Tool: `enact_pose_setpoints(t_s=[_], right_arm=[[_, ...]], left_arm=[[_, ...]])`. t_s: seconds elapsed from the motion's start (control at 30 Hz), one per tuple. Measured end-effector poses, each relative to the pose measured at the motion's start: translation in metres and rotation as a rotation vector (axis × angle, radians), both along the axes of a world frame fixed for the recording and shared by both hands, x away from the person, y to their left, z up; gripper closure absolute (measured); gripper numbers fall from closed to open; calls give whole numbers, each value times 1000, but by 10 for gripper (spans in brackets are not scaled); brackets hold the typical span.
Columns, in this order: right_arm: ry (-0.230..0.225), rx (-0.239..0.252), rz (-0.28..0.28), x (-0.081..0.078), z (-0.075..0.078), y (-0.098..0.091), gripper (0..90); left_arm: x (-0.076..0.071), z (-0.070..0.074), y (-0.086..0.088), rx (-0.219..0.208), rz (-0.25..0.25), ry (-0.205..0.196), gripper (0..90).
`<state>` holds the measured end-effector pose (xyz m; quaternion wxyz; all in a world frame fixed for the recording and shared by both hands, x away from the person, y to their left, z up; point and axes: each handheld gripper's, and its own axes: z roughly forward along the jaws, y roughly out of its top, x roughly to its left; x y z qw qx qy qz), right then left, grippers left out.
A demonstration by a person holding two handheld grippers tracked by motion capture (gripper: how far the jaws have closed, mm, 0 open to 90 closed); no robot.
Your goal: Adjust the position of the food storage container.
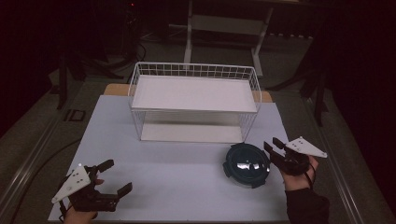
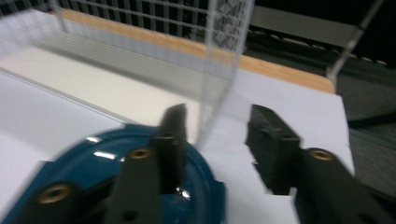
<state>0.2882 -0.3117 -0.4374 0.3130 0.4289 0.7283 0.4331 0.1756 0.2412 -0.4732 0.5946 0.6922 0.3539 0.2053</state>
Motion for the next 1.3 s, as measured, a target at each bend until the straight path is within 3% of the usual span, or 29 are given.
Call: enact_pose_setpoints(t_s=[0.33, 0.73, 1.0, 1.3], right_arm=[[122, -64, -40, 21, -32, -16, 899], [229, -50, -45, 20, -56, -22, 900], [241, -57, -62, 14, -56, -17, 900], [286, -27, 13, 3, -56, 8, 900]], left_arm=[[0, -1, -1, 4, -1, 3, 0], [0, 0, -1, 7, -2, 2, 0], [1, -1, -2, 11, -7, 3, 0], [0, -1, -6, 27, -16, 4, 0]])
